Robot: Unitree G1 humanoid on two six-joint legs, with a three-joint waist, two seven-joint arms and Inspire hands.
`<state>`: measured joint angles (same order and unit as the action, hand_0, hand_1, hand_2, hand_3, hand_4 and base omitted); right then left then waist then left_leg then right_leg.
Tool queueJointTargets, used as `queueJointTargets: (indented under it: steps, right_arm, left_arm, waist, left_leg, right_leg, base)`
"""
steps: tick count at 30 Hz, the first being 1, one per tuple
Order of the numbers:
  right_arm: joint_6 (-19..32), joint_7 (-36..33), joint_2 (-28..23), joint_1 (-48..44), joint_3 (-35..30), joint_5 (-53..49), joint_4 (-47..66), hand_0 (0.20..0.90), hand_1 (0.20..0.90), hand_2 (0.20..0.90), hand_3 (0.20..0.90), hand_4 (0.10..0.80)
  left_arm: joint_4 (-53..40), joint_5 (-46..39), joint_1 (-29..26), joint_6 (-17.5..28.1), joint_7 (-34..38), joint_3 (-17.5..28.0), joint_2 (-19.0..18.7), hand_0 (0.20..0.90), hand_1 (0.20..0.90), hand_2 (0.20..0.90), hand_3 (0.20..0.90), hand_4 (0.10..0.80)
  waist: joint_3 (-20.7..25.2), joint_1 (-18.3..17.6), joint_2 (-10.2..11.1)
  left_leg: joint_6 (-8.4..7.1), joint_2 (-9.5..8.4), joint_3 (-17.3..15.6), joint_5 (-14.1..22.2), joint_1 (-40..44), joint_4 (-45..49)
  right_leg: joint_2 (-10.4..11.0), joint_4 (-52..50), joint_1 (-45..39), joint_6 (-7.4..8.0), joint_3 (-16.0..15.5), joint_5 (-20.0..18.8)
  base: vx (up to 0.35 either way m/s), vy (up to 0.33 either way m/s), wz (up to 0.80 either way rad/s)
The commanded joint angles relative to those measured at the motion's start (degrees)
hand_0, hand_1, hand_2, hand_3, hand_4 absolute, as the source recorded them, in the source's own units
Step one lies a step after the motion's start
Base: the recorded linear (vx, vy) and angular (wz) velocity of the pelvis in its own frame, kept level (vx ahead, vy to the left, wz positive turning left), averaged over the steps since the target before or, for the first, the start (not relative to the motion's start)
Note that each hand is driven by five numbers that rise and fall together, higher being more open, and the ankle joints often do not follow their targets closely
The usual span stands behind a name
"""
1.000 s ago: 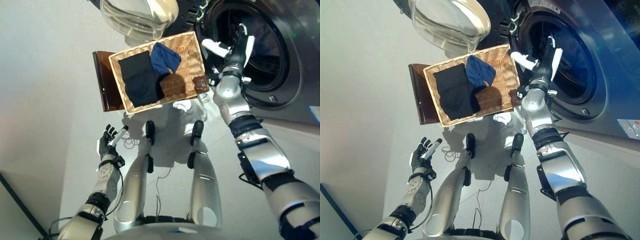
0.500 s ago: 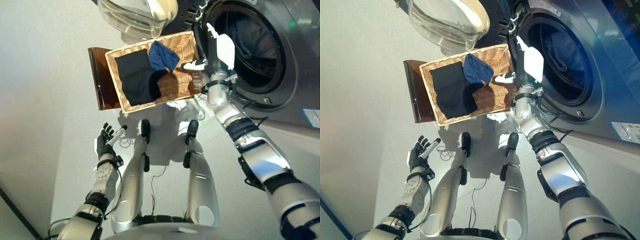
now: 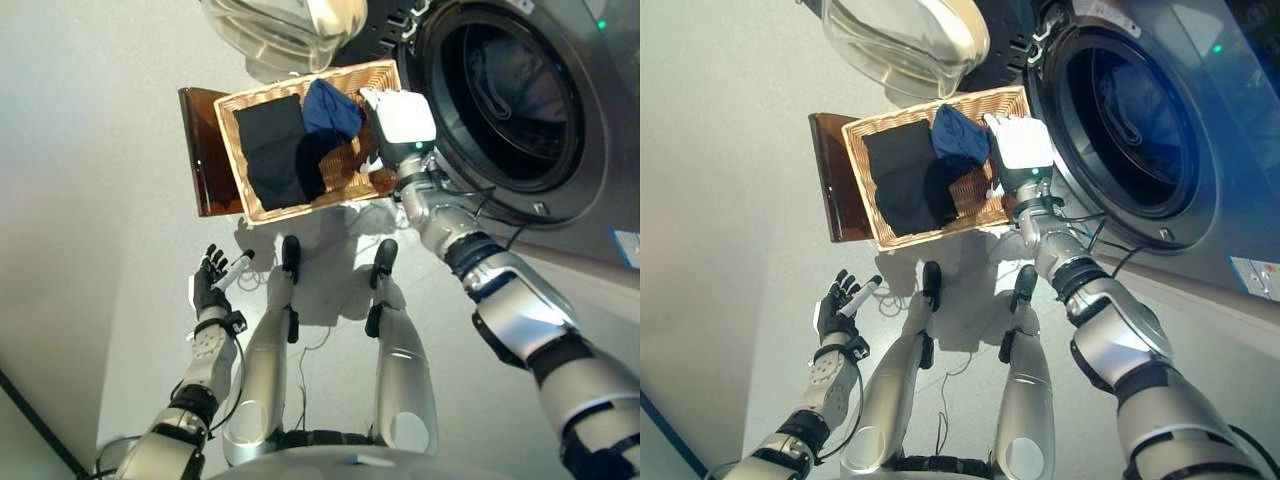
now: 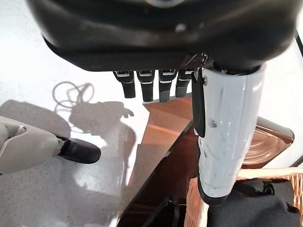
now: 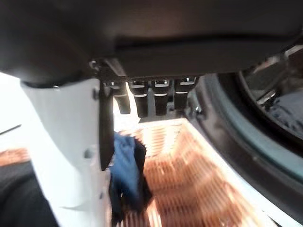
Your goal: Pick up the clothes and place them into the washing machine
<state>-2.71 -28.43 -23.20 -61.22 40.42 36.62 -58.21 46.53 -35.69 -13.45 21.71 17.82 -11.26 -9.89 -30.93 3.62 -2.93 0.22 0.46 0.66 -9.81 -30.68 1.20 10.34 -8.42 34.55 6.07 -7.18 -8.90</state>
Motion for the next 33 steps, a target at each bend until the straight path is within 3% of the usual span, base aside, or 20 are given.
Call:
queueJointTargets:
  steps: [1, 10, 33]
  right_arm:
    - [-0.16, -1.78, -0.81, -8.38, 1.2, 2.46, 0.07, 0.9, 0.9, 0.9, 0.9, 0.8]
    - [0.63, -1.54, -0.02, -12.19, 0.78, -4.24, -4.92, 0.9, 0.9, 0.9, 0.9, 0.8]
    - [2.44, -2.32, -4.88, -20.31, -0.12, -17.1, -16.72, 0.9, 0.9, 0.9, 0.9, 0.8]
  left_arm:
    - [-4.5, 0.4, 1.6, 4.18, 1.66, 1.4, -3.38, 0.9, 0.9, 0.9, 0.9, 0.8]
    - [-9.12, -1.45, 1.84, 4.81, 1.93, 0.57, -3.7, 0.9, 0.9, 0.9, 0.9, 0.8]
    - [-18.65, -3.0, 2.92, 5.37, 1.8, -1.95, -4.62, 0.9, 0.9, 0.9, 0.9, 0.8]
  waist:
    - [1.14, 1.71, -1.21]
    - [1.14, 3.3, -1.81]
    - [1.14, 7.38, -4.65]
  left_leg:
    - [-3.99, 1.31, -2.1, -0.35, -3.2, 0.08]
    - [-3.86, 0.95, -0.74, -2.54, -4.66, -4.21]
    - [-3.39, -1.73, 2.91, -3.99, -12.29, -4.83]
  right_leg:
    - [0.51, -5.88, -0.96, 1.14, 4.74, 7.41]
    - [0.73, -6.72, 2.49, 1.39, 3.88, 7.38]
    - [2.77, -9.53, 9.74, 1.7, 2.93, 8.24]
  base:
    - [0.0, 0.0, 0.0]
    - [0.007, 0.008, 0.05]
    - [-0.007, 0.024, 0.07]
